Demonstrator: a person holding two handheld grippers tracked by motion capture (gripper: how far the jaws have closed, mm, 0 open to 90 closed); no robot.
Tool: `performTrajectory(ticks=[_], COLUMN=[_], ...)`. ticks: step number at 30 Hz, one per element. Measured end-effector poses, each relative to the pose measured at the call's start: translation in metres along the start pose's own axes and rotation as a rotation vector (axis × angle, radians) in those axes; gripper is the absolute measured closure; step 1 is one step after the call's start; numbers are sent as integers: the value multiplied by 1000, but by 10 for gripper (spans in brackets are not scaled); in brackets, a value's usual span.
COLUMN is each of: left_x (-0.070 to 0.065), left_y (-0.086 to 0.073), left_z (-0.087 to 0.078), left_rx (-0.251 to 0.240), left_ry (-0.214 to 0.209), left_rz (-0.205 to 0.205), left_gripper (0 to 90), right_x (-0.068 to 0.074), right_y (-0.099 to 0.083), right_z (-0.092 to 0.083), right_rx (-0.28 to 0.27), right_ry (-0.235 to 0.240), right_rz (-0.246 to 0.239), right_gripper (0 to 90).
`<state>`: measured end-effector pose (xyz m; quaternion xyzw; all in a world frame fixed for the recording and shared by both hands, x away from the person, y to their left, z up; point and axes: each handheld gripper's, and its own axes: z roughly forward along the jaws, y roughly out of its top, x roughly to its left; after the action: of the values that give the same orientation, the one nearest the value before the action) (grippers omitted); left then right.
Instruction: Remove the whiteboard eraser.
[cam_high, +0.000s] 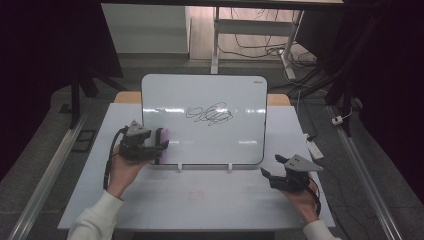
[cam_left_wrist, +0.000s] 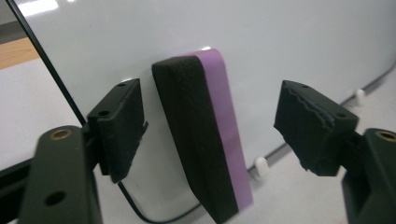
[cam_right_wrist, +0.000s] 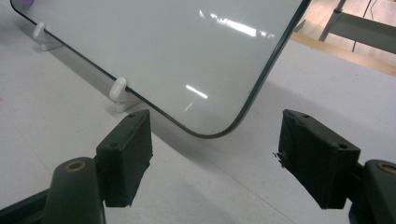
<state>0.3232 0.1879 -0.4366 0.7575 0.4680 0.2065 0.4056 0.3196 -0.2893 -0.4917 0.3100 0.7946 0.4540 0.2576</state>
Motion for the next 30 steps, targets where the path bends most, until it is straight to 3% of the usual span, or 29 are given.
performTrajectory(ticks=[10, 14, 23, 30], left_x=[-2, -2, -7, -16], left_y=[1, 1, 2, 8], left_z=[13, 16, 14, -3], left_rx=[0, 0, 3, -44], left_ry=[57, 52, 71, 24], left_rz=[-8, -25, -56, -38], left_gripper=[447, 530, 589, 599], right_x=[0, 1, 1, 2], right_y=[-1, -2, -1, -1], right_z=[1, 2, 1, -1], right_rx=[9, 17, 14, 4], right_ry=[-10, -15, -22, -31], right_rz=[0, -2, -9, -14], right_gripper=[254, 254, 254, 257])
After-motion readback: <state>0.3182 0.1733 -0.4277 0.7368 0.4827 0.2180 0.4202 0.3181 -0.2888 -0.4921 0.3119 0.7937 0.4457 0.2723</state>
